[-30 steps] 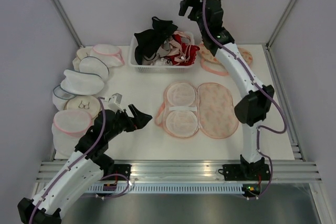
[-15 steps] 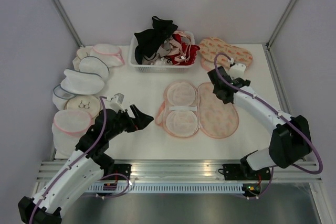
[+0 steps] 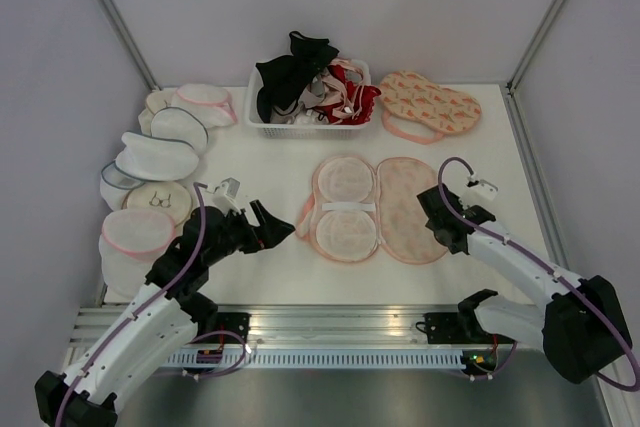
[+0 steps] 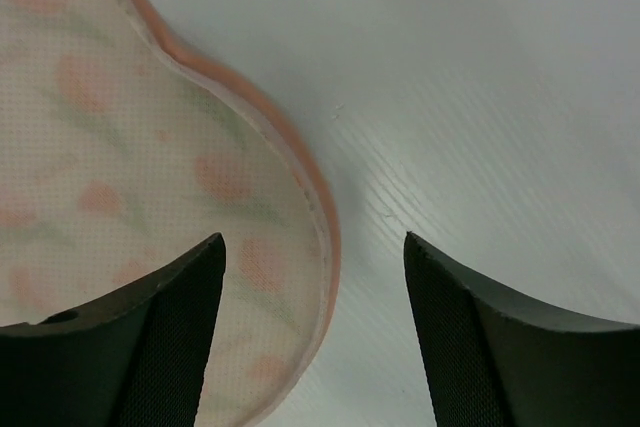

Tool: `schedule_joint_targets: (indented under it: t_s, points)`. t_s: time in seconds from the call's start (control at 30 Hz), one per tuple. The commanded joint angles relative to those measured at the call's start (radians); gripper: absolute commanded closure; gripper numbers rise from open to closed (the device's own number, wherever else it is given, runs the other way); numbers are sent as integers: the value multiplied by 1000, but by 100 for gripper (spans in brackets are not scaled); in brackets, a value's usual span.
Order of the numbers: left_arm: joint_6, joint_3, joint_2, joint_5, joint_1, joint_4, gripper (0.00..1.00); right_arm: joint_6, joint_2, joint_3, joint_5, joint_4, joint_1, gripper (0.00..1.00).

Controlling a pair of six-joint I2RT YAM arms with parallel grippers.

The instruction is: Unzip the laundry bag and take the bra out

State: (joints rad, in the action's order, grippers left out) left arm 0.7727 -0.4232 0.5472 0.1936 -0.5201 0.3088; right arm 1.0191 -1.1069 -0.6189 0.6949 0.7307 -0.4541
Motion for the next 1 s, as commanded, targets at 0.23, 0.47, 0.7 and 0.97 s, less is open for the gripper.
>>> schedule_joint_targets:
  t_s: [0.23,0.47,0.7,0.97]
  points:
    - [14,3,7,13,5,-34,2,32,-108,122,-158,-241,23,69]
    - [16,4,14,13,5,-39,2,29,-87,183,-187,-264,23,63]
    - [27,9,33,32,5,-53,2,-4,-56,205,-238,-323,23,100]
    - [28,8,7,20,5,-43,2,-177,163,142,-233,-294,20,100]
